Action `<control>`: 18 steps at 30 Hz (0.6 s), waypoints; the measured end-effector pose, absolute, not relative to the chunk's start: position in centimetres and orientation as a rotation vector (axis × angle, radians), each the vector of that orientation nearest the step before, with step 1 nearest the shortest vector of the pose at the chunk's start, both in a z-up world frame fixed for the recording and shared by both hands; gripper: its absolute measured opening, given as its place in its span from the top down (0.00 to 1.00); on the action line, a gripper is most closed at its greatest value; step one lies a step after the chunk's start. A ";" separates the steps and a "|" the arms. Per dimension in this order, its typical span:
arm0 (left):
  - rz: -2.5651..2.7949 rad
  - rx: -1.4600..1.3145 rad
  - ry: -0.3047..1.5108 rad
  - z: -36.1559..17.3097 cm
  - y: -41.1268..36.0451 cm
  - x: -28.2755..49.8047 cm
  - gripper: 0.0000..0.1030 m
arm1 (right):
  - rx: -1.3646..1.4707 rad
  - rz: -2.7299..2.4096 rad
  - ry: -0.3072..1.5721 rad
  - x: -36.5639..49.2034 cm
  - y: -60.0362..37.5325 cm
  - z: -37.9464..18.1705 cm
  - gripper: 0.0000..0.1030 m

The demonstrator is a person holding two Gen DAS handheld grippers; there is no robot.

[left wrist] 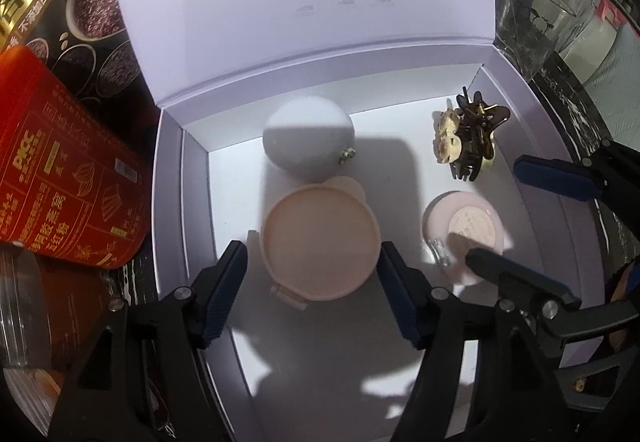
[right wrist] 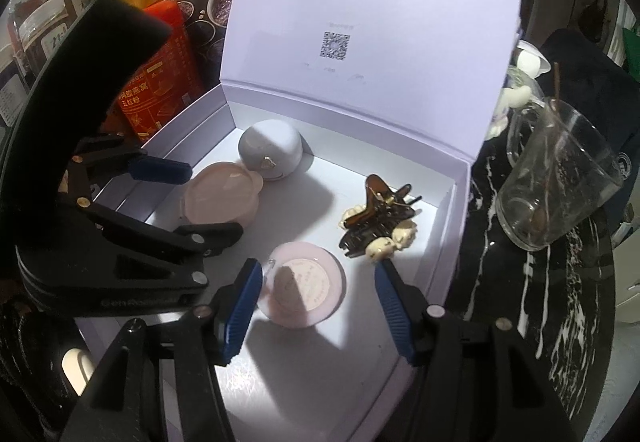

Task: Organize objects
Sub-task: 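Lower and release the cup with left tool while right tool releases compact in box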

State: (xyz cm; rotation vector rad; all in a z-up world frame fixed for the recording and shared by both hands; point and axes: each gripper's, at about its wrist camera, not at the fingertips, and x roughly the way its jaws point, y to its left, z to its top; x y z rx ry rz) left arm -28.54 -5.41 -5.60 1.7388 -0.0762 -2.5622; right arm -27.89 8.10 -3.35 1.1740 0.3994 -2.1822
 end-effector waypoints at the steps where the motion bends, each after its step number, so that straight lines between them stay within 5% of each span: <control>1: -2.564 1.738 -0.070 -5.5 -5.5 -28.5 0.36 | 1.174 -2.186 0.399 -28.0 7.9 -3.3 0.42; 18: -2.537 1.707 0.054 -2.8 -6.1 -26.1 0.36 | 1.111 -2.260 0.409 -25.7 10.3 -0.9 0.39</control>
